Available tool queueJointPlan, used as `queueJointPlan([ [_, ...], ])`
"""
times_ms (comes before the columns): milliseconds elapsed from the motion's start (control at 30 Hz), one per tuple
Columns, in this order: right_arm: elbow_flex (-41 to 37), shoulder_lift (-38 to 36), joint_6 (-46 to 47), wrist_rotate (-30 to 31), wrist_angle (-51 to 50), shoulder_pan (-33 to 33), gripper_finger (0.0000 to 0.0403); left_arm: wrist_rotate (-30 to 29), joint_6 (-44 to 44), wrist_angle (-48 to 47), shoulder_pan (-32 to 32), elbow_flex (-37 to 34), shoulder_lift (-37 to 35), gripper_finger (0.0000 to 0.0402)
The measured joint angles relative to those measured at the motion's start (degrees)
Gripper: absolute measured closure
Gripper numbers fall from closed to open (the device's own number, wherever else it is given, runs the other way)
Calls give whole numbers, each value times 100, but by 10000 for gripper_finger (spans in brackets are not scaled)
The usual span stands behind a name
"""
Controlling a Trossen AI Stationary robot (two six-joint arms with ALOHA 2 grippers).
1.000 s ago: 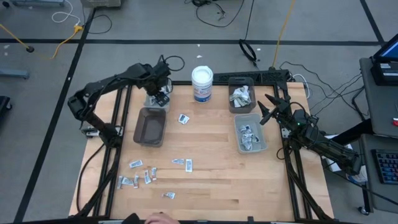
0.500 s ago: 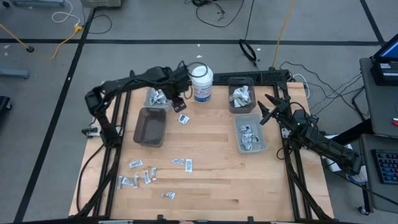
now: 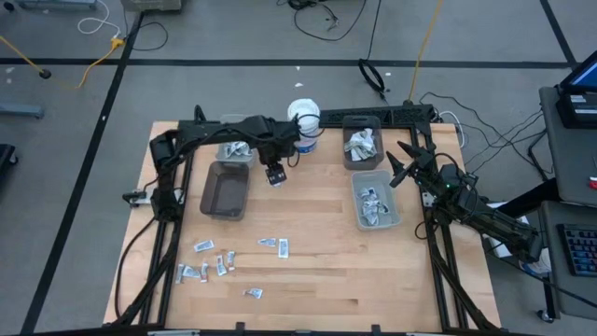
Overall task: Pick & Place First Aid Supplies
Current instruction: Put the gray towelette pack into the left gray bin
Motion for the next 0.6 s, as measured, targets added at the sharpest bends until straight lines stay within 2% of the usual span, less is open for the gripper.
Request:
queueJointPlan([
  [333, -2, 0, 0, -2, 0, 0, 165, -898, -61, 243, -341, -466, 123, 190],
  [600, -2, 0, -1, -1, 1, 1, 165, -1243, -31, 1015, -642, -1083, 123, 190],
])
